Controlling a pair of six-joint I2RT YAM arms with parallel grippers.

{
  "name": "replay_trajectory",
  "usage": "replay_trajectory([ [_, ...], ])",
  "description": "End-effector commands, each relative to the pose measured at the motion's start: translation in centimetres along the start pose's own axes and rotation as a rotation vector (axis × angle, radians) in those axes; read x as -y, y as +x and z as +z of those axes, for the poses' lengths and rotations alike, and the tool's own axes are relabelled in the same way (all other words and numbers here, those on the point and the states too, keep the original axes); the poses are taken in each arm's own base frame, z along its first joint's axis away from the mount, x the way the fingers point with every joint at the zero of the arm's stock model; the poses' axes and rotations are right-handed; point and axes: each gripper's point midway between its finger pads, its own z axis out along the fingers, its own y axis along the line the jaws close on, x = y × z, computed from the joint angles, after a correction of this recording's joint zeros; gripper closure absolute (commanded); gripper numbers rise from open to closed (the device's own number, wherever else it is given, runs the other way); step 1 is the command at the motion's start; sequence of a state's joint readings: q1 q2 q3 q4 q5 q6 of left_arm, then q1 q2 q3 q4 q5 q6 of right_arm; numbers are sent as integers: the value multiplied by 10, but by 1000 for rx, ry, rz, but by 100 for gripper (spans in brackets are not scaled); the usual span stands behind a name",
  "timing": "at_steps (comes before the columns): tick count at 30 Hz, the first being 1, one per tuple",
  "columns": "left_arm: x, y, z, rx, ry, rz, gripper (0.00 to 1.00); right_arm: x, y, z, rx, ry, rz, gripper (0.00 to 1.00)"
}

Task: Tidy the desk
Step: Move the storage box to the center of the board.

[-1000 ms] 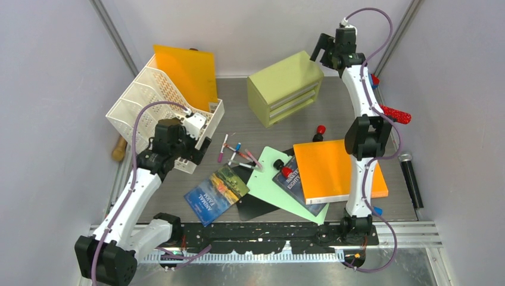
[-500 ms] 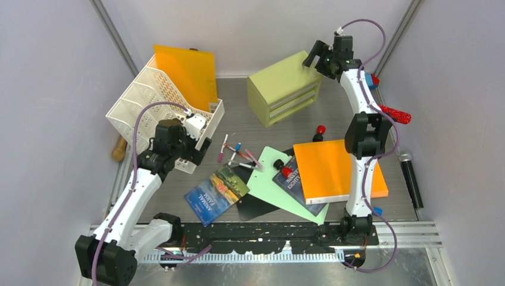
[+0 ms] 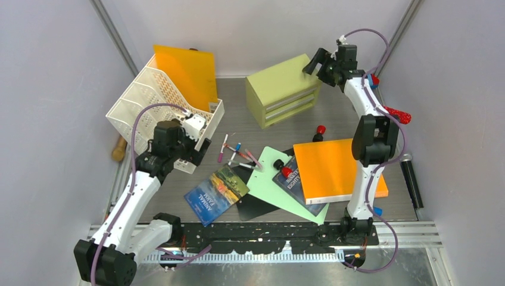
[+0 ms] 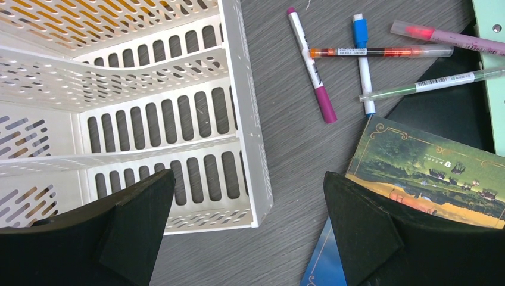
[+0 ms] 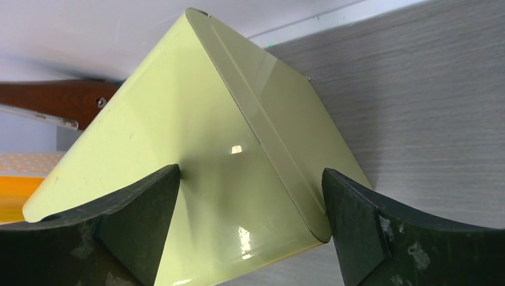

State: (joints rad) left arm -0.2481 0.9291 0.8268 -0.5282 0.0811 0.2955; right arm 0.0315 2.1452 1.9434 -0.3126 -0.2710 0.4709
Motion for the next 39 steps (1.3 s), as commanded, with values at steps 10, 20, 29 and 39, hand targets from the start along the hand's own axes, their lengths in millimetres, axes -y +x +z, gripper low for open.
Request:
replay_trajectory([
  [10, 1, -6, -6, 58, 3, 24, 0, -71, 44, -84, -38, -118, -97, 6],
  [20, -1, -4, -8, 52, -12, 37, 0, -69, 18, -124, 77, -6, -248, 5],
  [29, -4, -2, -9, 38, -24, 52, 0, -111, 9, -181, 99, -69, -549, 3],
  [39, 14, -2, -12, 49, 82, 89, 0, -60, 155, -270, -296, -127, -1096, 3],
])
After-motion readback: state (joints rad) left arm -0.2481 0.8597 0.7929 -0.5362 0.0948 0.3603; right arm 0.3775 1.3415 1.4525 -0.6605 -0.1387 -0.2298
